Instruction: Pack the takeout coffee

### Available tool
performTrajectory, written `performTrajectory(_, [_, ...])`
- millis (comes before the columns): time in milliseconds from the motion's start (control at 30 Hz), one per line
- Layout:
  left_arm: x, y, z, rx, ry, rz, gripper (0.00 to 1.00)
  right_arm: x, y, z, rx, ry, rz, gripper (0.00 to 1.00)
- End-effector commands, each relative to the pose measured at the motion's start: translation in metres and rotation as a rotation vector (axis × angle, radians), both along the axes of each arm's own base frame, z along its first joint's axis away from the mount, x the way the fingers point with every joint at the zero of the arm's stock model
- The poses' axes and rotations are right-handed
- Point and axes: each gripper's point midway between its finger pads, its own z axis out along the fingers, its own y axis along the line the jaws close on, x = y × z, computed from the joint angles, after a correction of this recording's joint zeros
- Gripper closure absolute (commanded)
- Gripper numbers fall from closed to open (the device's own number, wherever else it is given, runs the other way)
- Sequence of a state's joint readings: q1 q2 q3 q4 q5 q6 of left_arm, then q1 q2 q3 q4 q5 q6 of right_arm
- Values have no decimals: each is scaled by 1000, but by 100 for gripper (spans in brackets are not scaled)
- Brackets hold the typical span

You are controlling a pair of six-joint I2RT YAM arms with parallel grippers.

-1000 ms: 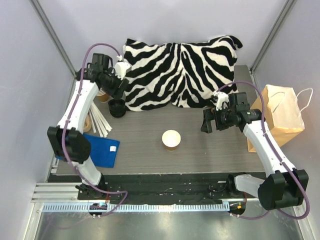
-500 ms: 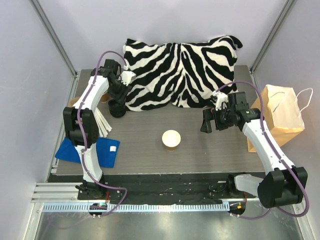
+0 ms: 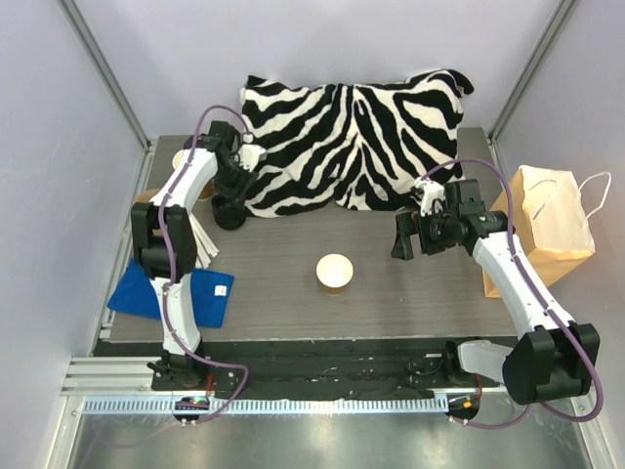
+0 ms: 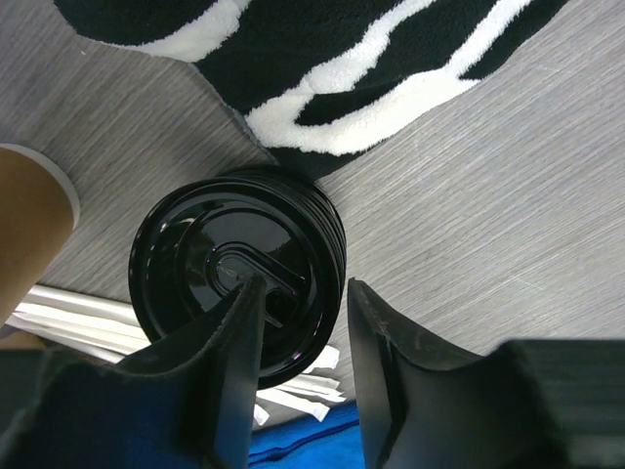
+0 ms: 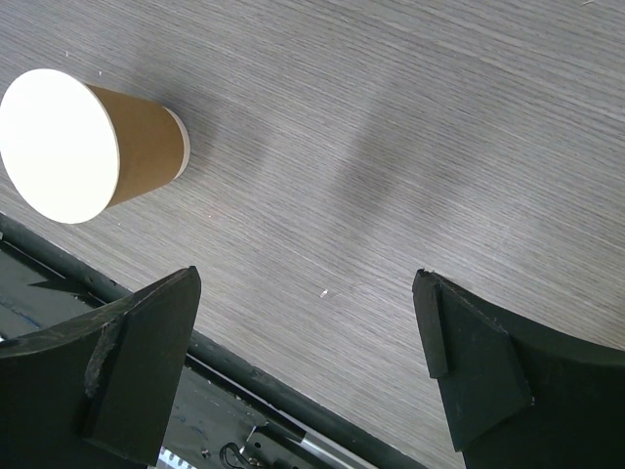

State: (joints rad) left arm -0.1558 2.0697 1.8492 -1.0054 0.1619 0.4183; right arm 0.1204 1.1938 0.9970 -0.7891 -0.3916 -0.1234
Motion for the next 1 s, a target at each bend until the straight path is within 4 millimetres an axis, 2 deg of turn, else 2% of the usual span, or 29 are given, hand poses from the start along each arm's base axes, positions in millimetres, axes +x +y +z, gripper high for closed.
performTrajectory(0, [8,-2,9,-40,-21,23,60,14,1,17,14,-63,-10,0])
performTrajectory(267, [5,-4,12,-71,-5,30,78,13,1,16,10,-62,-11,0])
performTrajectory(467, [0,-9,24,-105,-7,26,100,14,1,16,11,-65,-11,0])
performTrajectory(767, [-5,-9,43,-114,-49,23,100,14,2,17,18,-63,-8,0])
performTrajectory(967, [-6,-4,45,-89,-63,29,100,13,2,17,20,-61,-8,0])
